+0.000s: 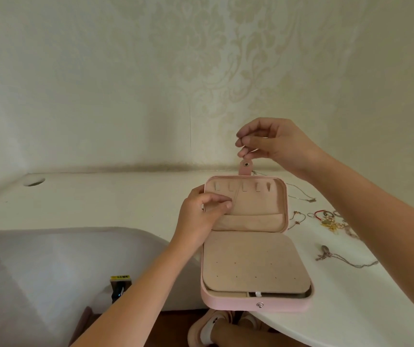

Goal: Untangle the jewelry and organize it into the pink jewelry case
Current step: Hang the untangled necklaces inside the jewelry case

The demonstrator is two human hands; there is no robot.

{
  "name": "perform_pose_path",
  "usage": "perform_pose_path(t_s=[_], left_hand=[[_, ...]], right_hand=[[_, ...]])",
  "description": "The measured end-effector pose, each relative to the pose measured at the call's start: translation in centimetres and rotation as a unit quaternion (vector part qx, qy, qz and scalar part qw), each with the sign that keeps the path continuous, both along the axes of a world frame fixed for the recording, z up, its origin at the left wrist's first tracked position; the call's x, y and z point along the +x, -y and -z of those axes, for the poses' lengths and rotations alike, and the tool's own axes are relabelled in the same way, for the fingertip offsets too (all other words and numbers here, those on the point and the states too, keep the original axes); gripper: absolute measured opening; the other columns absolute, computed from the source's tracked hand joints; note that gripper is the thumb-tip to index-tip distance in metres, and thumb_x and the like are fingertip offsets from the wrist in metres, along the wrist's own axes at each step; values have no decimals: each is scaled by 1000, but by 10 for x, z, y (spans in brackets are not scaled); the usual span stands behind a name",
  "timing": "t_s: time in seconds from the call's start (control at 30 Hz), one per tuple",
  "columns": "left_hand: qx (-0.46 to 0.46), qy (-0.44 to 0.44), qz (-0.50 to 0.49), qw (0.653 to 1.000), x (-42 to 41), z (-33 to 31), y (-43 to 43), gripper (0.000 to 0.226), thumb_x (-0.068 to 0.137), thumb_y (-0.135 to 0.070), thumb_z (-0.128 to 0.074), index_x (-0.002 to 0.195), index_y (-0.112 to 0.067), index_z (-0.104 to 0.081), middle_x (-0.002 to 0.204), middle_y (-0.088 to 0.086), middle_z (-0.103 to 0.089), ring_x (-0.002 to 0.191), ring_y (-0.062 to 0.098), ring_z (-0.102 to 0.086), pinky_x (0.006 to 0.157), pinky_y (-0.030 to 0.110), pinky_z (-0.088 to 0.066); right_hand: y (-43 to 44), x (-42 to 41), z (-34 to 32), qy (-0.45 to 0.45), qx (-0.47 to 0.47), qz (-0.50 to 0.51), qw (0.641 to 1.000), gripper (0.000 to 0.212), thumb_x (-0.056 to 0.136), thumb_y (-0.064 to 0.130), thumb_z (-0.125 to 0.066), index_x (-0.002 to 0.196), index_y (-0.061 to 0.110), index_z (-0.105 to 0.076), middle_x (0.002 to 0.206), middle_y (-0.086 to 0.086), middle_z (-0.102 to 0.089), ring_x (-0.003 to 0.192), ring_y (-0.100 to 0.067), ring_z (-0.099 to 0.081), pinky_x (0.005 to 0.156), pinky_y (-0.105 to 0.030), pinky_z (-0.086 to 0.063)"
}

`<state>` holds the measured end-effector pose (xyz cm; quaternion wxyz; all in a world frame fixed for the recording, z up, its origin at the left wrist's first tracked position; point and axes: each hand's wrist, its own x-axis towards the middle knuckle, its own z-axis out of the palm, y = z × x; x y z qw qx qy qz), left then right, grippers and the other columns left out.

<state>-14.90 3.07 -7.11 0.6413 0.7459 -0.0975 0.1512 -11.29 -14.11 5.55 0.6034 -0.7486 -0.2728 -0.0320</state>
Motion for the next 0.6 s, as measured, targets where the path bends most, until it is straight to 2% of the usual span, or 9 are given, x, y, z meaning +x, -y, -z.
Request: perform_pose_path(t_s=[0.1, 0.2, 0.27, 0.33, 0.43, 0.6], left_hand=[[27, -5, 10, 1000, 0, 1, 1, 27, 74, -26, -80, 97, -34, -70, 120, -9, -51, 111, -4, -50, 100, 19, -38], [66, -6, 7, 998, -3, 1, 5, 28, 72, -33, -80, 98, -38, -70, 122, -11, -47, 112, -4, -45, 97, 11, -34], [62, -1, -8, 998, -3, 0, 7, 16, 75, -27, -79, 85, -36, -72, 118, -11, -49, 107, -7, -46, 90, 4, -33], [42, -1, -20, 999, -3, 0, 8, 14, 76, -21, -78, 76, -33, -72, 113, -10, -54, 104, -5, -50, 84, 0, -35], [-2, 1, -5, 1000, -2, -1, 5, 11, 77, -16, -77, 77, -26, -75, 107, -11, -62, 100, 0, -58, 80, 4, -41], [-49, -3, 31, 998, -3, 1, -3, 11, 82, -7, -72, 88, -14, -78, 109, -9, -69, 99, 6, -65, 77, 10, -47]], right_hand=[[0, 1, -4, -2, 20, -4, 1000, 13, 89, -6, -58, 92, 5, -65, 82, -8, -69, 71, -18, -69, 70, -24, -56], [-7, 1, -10, -1, 46, -18, 999, 14, 89, -7, -57, 92, 4, -64, 80, -7, -70, 71, -17, -70, 69, -23, -56], [-11, 3, -17, 2, 63, -22, 998, 14, 90, -7, -56, 91, 4, -64, 80, -7, -70, 71, -17, -70, 69, -23, -56], [-14, 4, -25, 9, 68, -18, 997, 14, 90, -8, -56, 91, 4, -64, 81, -8, -70, 71, -17, -70, 68, -23, -56], [-13, 8, -32, 19, 74, -3, 997, 15, 90, -8, -56, 91, 4, -64, 81, -8, -69, 71, -17, -69, 69, -23, -55], [-3, 14, -34, 22, 84, 27, 996, 15, 90, -7, -57, 91, 6, -64, 82, -8, -68, 71, -17, -69, 70, -23, -55]])
